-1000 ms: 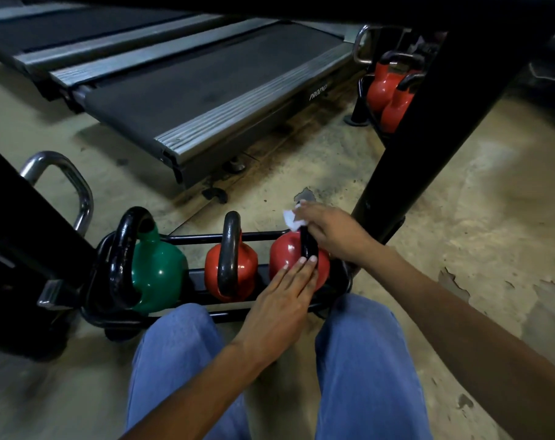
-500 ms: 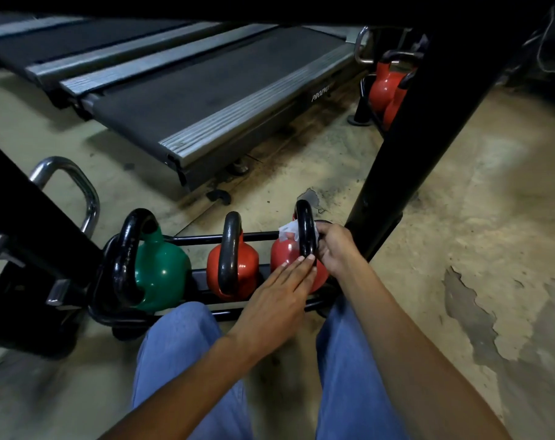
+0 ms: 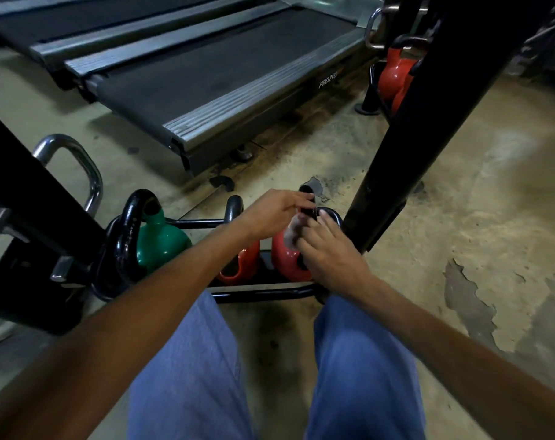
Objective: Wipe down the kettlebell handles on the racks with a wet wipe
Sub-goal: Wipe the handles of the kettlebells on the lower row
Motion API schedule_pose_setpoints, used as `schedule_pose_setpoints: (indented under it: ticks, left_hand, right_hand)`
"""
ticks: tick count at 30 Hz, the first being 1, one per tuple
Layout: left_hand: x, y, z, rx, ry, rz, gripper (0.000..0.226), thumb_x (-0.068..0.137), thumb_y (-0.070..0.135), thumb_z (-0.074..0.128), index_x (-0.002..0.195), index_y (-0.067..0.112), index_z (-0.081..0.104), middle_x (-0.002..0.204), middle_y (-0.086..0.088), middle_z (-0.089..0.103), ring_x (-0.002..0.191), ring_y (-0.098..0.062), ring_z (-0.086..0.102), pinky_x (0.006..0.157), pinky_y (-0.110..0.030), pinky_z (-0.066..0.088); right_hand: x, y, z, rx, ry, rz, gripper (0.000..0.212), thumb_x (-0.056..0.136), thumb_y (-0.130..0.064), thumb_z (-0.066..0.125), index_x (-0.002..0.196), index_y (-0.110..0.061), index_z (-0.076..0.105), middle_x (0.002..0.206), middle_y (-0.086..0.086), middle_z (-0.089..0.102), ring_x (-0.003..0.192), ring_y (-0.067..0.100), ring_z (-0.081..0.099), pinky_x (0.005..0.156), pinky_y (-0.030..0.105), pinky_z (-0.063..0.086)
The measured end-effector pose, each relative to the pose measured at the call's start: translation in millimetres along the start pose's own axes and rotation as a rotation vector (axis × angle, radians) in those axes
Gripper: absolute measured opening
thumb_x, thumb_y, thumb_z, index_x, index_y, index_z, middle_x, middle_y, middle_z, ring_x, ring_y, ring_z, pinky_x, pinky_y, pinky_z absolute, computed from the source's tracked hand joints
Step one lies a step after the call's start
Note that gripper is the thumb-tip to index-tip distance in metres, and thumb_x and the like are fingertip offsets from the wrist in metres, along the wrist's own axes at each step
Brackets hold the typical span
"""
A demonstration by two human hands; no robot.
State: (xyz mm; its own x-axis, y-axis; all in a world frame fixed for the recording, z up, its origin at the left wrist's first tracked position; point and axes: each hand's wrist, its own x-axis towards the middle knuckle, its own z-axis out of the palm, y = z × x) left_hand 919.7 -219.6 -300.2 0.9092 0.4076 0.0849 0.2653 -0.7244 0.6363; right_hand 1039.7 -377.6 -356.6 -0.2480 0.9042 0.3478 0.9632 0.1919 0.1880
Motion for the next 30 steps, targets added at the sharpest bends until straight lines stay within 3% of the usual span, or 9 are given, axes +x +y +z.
schedule_pose_setpoints:
  ticks: [4, 8, 10, 13, 17, 20, 25, 28, 30]
  left_hand:
    - [5.0, 5.4, 1.2, 0.080, -0.007, -0.003, 0.040, 0.103, 0.004, 0.042, 0.129, 0.019, 0.068, 0.148, 0.005, 0.052, 0.136, -0.008, 0.047, 0.111, -0.017, 0.032]
    - [3.4, 8.2, 3.4, 0.108, -0.011, -0.025, 0.041, 0.102, 0.002, 0.041, 0.131, 0.018, 0.066, 0.151, 0.004, 0.050, 0.138, -0.010, 0.045, 0.110, -0.015, 0.031]
    - [3.3, 10.7, 3.3, 0.155, -0.021, -0.011, 0.042, 0.102, 0.002, 0.042, 0.133, 0.017, 0.065, 0.152, 0.003, 0.048, 0.139, -0.011, 0.045, 0.113, -0.019, 0.031]
    - [3.5, 16.2, 2.1, 0.216, -0.035, 0.003, 0.043, 0.100, 0.000, 0.044, 0.134, 0.017, 0.064, 0.151, 0.003, 0.049, 0.138, -0.013, 0.047, 0.116, -0.028, 0.035]
    - [6.5, 20.9, -1.5, 0.227, -0.034, -0.019, 0.047, 0.097, -0.004, 0.042, 0.130, 0.018, 0.067, 0.149, 0.001, 0.052, 0.135, -0.016, 0.051, 0.113, -0.032, 0.039]
    - [6.5, 24.1, -3.5, 0.231, -0.069, -0.038, 0.048, 0.098, -0.003, 0.040, 0.131, 0.019, 0.066, 0.151, 0.003, 0.050, 0.135, -0.014, 0.050, 0.113, -0.030, 0.039]
    - [2.9, 27.5, -6.5, 0.224, -0.060, -0.017, 0.044, 0.100, 0.000, 0.041, 0.129, 0.020, 0.067, 0.149, 0.004, 0.052, 0.135, -0.013, 0.050, 0.114, -0.032, 0.037]
    - [1.7, 28.6, -8.8, 0.201, -0.059, -0.013, 0.042, 0.101, 0.002, 0.042, 0.128, 0.020, 0.068, 0.149, 0.002, 0.052, 0.137, -0.013, 0.048, 0.116, -0.028, 0.034]
    - [1.0, 28.7, -8.3, 0.206, -0.056, -0.006, 0.042, 0.100, 0.001, 0.042, 0.128, 0.019, 0.068, 0.149, 0.002, 0.052, 0.137, -0.013, 0.048, 0.116, -0.028, 0.034]
  right_hand:
    - [-1.1, -2.5, -24.6, -0.331, -0.337, -0.392, 0.039, 0.090, -0.013, 0.052, 0.125, -0.010, 0.068, 0.123, 0.016, 0.067, 0.132, 0.040, 0.052, 0.125, 0.062, 0.007]
    - [25.6, -14.0, -27.3, -0.462, -0.526, -0.345, 0.034, 0.094, -0.023, 0.057, 0.123, -0.016, 0.072, 0.115, 0.011, 0.072, 0.129, 0.036, 0.055, 0.121, 0.068, -0.006]
    - [24.3, -16.6, -29.0, -0.504, -0.552, -0.340, 0.036, 0.094, -0.024, 0.059, 0.127, -0.015, 0.068, 0.122, 0.012, 0.070, 0.135, 0.038, 0.051, 0.120, 0.071, -0.004]
    - [4.2, -15.0, -37.9, -0.576, -0.539, -0.460, 0.039, 0.092, -0.018, 0.065, 0.129, -0.009, 0.065, 0.129, 0.020, 0.065, 0.137, 0.043, 0.047, 0.120, 0.070, 0.011]
    - [14.6, -2.5, -22.5, -0.474, -0.543, -0.430, 0.028, 0.087, -0.020, 0.070, 0.114, -0.016, 0.075, 0.110, 0.010, 0.073, 0.126, 0.038, 0.052, 0.119, 0.067, 0.013]
    - [20.1, -2.0, -15.2, -0.394, -0.480, -0.406, 0.026, 0.083, -0.019, 0.074, 0.109, -0.017, 0.077, 0.100, 0.007, 0.074, 0.124, 0.038, 0.052, 0.118, 0.068, 0.013]
    - [-13.4, 7.5, -29.5, -0.322, -0.204, -0.442, 0.033, 0.089, -0.007, 0.067, 0.121, -0.008, 0.067, 0.124, 0.016, 0.064, 0.128, 0.040, 0.048, 0.116, 0.057, 0.032]
    - [-29.6, 2.1, -21.1, 0.000, -0.008, -0.180, 0.027, 0.091, -0.006, 0.068, 0.118, -0.007, 0.064, 0.123, 0.014, 0.059, 0.112, 0.030, 0.057, 0.097, 0.041, 0.051]
    - [-37.9, -11.4, -15.0, 0.201, 0.092, 0.080, 0.022, 0.092, -0.005, 0.068, 0.113, -0.008, 0.065, 0.117, 0.008, 0.060, 0.099, 0.022, 0.061, 0.081, 0.028, 0.054]
